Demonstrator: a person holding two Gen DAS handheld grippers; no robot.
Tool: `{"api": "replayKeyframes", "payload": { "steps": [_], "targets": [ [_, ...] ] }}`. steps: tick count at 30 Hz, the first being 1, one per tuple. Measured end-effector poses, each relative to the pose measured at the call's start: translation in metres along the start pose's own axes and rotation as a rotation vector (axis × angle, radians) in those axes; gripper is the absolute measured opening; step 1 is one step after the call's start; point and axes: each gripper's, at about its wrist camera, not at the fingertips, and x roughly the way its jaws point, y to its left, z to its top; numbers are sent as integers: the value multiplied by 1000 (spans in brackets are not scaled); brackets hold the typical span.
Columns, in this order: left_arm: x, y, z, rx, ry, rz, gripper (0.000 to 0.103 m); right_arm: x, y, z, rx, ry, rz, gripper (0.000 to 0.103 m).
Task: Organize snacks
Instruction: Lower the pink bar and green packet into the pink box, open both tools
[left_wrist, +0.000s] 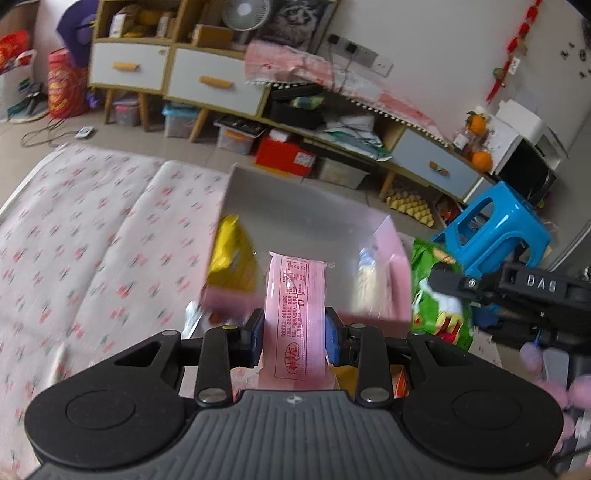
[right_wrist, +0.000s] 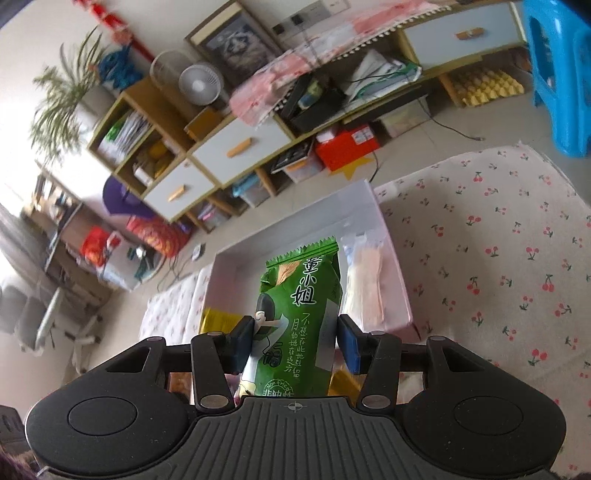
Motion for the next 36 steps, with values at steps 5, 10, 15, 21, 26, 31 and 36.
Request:
{"api": "replayKeyframes", "payload": {
  "steps": [5,10,15,21,26,31,36],
  "targets": [
    [23,0,15,2,-23,9,30,7,-4,10,30,-56,30,48],
    [41,5,16,-33,-57,3,30,25,-18,15,65,-96,7,48],
    [58,-7,7,29,-71,31,30,47,-25,15,50,-102,-48,48],
    [66,-12,2,70,-53,65,30,63,-16,11,-48,-78,-85,48],
    [66,-11,3,94,-66,82,30,68,-8,5,-111,-58,-82,48],
    [68,-9,3,97,-80,88,30,68,-5,1,-114,-62,-83,49],
    [69,-13,3,105,-82,89,39,66,-8,5,-84,-54,-84,54]
  ]
}}
